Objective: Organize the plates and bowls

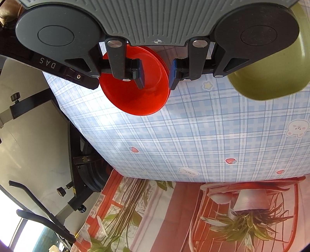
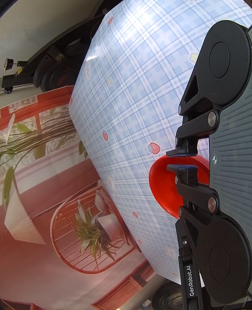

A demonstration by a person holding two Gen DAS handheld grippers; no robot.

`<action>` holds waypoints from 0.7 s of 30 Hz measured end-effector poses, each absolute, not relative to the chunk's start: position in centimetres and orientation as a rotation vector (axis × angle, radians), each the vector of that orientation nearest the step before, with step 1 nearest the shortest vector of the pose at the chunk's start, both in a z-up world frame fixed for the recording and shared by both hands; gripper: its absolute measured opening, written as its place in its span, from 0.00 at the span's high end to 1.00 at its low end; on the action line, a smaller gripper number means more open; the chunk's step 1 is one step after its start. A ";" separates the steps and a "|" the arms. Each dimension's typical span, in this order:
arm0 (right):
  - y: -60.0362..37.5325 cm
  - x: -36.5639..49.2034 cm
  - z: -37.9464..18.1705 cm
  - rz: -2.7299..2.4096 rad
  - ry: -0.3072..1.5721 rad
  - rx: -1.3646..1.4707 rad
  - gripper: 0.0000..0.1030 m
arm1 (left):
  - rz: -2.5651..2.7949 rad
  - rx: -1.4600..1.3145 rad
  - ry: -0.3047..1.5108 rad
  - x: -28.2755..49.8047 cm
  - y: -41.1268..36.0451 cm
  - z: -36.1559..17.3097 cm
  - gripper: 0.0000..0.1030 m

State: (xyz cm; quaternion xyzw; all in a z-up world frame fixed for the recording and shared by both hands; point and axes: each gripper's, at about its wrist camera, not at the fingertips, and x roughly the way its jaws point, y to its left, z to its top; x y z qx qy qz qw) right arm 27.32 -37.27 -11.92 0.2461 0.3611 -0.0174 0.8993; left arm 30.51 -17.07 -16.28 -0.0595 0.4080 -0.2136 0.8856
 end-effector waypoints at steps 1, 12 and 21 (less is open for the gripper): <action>-37.3 27.3 -12.0 -0.039 0.748 0.510 0.91 | -0.443 -0.122 0.849 30.5 -17.2 -16.4 0.73; -37.5 28.0 -13.8 -0.048 0.768 0.556 0.84 | -0.398 -0.121 0.894 31.1 -17.7 -18.3 0.71; -37.0 28.6 -15.0 -0.030 0.796 0.576 0.84 | -0.428 -0.132 0.933 31.3 -18.0 -19.5 0.71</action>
